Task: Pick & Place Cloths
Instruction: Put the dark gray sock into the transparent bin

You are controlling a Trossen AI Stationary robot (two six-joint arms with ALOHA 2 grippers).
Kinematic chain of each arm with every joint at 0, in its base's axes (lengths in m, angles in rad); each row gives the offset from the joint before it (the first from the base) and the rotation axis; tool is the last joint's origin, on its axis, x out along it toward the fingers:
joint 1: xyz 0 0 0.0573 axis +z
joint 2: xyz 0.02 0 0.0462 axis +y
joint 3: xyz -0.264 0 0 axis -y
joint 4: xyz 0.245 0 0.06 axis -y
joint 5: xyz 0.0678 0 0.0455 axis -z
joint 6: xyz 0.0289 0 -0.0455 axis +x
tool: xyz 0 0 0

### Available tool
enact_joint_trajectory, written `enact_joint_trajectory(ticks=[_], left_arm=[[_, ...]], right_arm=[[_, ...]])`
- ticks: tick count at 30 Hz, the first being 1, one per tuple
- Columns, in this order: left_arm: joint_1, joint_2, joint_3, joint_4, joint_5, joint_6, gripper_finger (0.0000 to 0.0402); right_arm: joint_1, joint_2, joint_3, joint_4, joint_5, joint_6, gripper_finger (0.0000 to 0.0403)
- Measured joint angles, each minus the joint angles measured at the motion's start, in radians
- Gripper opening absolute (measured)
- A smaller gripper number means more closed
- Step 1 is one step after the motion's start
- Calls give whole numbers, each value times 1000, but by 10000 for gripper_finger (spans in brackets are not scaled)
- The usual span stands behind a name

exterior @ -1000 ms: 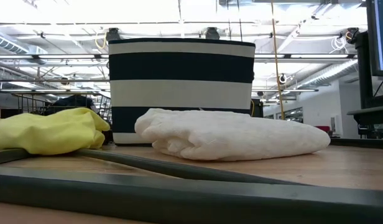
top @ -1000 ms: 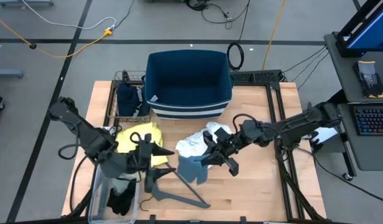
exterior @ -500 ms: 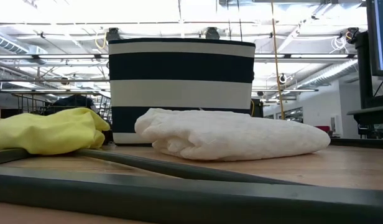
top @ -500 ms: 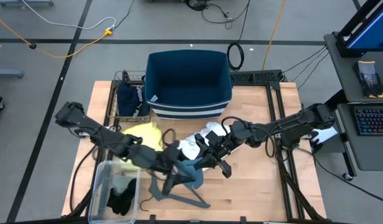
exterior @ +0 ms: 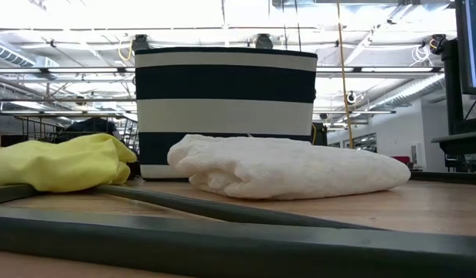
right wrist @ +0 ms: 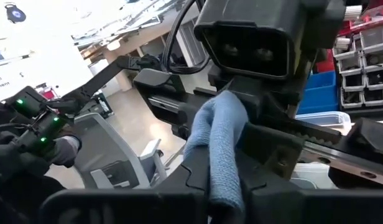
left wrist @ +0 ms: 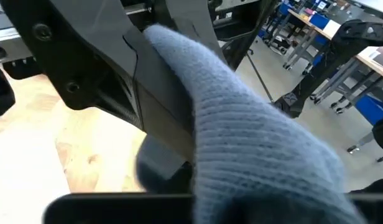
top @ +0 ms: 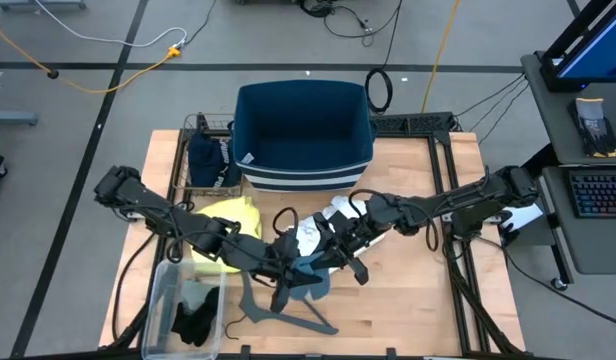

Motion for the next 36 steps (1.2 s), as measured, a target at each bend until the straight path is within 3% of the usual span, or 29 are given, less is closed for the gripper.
enact_joint_trajectory(ticks=[6, 16, 22, 29, 36], left_arm=[[2, 0, 0, -27, 53, -57, 6], [-8, -56, -2, -234, 120, -304, 2], [-43, -157, -1, -323, 100, -413, 2], [-121, -249, -1, -404, 76, -613, 1], [-228, -273, 0, -546, 86, -870, 1]], right_arm=[[0, -1, 0, -48, -22, 2, 45], [1, -1, 0, -282, -240, 90, 136], [2, -1, 0, -378, -320, 81, 156], [1, -1, 0, -411, -315, -38, 120], [-7, -1, 0, -412, -311, -139, 15]])
